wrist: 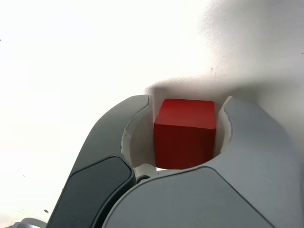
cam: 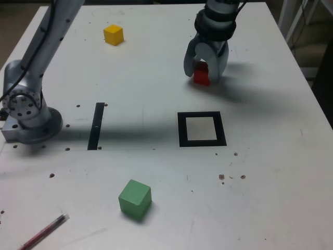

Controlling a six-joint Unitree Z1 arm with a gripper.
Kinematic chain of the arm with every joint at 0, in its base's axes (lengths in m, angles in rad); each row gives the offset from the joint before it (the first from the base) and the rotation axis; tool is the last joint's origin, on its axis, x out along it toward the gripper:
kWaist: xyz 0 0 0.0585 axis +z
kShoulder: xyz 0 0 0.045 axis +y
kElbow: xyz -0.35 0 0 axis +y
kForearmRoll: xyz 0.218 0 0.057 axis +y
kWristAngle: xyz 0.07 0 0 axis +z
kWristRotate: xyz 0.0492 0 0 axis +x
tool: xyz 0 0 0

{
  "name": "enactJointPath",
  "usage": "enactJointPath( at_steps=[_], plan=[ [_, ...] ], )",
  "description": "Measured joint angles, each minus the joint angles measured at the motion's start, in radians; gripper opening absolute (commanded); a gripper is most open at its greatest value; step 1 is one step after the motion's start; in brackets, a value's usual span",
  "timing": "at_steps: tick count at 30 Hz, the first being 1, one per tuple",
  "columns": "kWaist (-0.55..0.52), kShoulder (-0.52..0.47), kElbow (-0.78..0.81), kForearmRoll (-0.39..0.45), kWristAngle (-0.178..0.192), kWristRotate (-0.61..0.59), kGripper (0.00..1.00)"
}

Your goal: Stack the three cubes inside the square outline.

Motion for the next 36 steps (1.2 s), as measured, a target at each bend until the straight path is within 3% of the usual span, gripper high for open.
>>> enactJointPath(
  at_steps=[6, 11, 16, 24, 30, 36],
  plan=[
    [-0.003, -0.015, 0.005, 0.001, -0.002, 0.004, 0.23],
    [-0.039, -0.107, 0.007, 0.033, -0.025, -0.067, 0.21],
    [-0.116, -0.188, 0.034, 0.075, -0.064, -0.209, 0.2],
    [-0.265, -0.202, 0.066, 0.126, -0.085, -0.451, 0.2],
    [-0.344, -0.187, 0.067, 0.142, -0.123, -0.659, 0.2],
    [-0.359, -0.159, 0.089, 0.141, -0.114, -0.743, 0.2]
  ],
)
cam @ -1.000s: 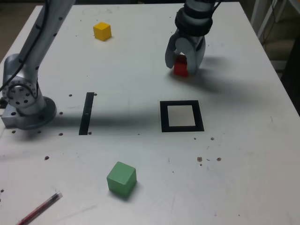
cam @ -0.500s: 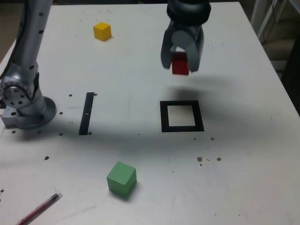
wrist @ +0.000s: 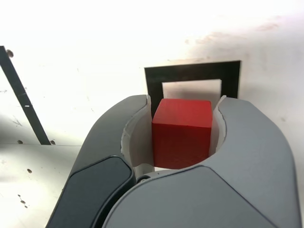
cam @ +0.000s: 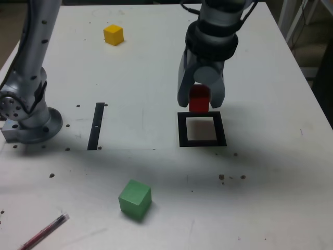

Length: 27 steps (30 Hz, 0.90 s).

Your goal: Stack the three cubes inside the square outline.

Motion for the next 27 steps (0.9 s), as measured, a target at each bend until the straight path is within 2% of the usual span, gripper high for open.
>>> enactJointPath(
  at_steps=[3, 12, 19, 23, 27],
  plan=[
    [0.003, 0.012, 0.005, -0.007, 0.0, -0.022, 0.2],
    [0.01, 0.024, 0.034, -0.05, -0.061, -0.028, 0.2],
    [0.008, 0.027, 0.076, -0.099, -0.075, -0.028, 0.21],
    [0.008, 0.027, 0.117, -0.146, -0.085, -0.027, 0.28],
    [0.008, 0.027, 0.145, -0.166, -0.086, -0.028, 0.45]
  ],
)
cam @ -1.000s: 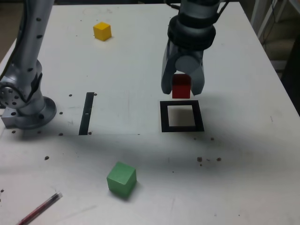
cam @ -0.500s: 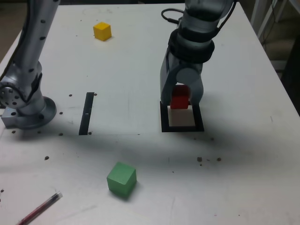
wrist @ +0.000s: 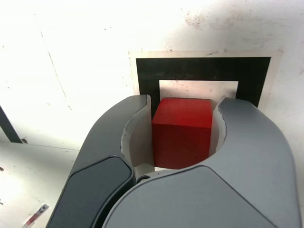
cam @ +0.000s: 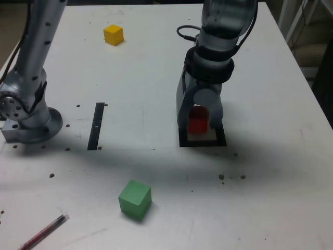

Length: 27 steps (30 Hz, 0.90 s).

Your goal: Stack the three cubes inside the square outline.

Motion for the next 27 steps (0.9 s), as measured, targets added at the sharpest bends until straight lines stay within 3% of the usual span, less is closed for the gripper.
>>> enactJointPath(
  at_steps=[6, 9, 19, 27],
  plan=[
    [-0.001, 0.0, 0.013, -0.013, 0.01, -0.001, 0.87],
    [-0.004, -0.003, 0.016, -0.014, 0.025, -0.001, 0.97],
    [-0.004, -0.068, 0.01, 0.021, 0.046, -0.001, 1.0],
    [0.046, -0.203, 0.004, 0.108, 0.083, 0.026, 1.0]
  ],
)
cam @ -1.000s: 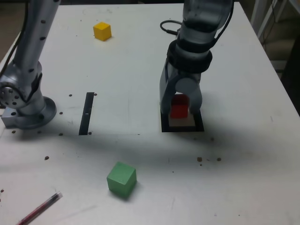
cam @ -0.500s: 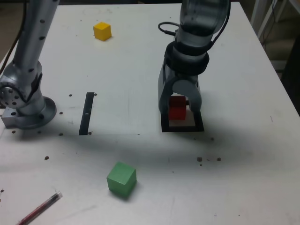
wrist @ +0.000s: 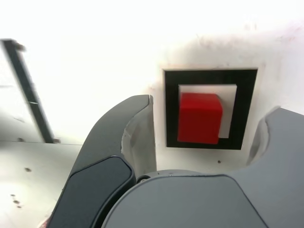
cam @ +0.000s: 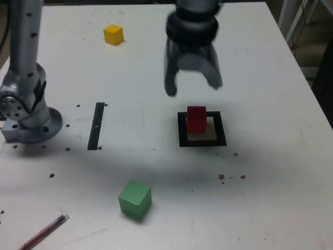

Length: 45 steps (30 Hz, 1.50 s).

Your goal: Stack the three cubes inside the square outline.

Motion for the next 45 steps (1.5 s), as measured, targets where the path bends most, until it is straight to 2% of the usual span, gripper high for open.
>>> enactJointPath(
  at_steps=[4, 8, 12, 20, 26, 34, 40, 45],
  plan=[
    [0.088, -0.078, -0.005, 0.059, 0.003, 0.059, 1.0],
    [0.175, -0.081, -0.029, 0.098, 0.003, 0.116, 1.0],
    [0.278, -0.086, -0.06, 0.136, 0.023, 0.175, 1.0],
    [0.512, -0.149, -0.104, 0.169, 0.033, 0.269, 1.0],
    [0.68, -0.139, -0.159, 0.178, 0.03, 0.339, 0.99],
    [0.821, -0.062, -0.204, 0.193, 0.087, 0.407, 1.0],
    [0.903, -0.035, -0.213, 0.198, 0.114, 0.426, 1.0],
    [0.988, -0.021, -0.227, 0.198, 0.122, 0.45, 1.0]
  ],
)
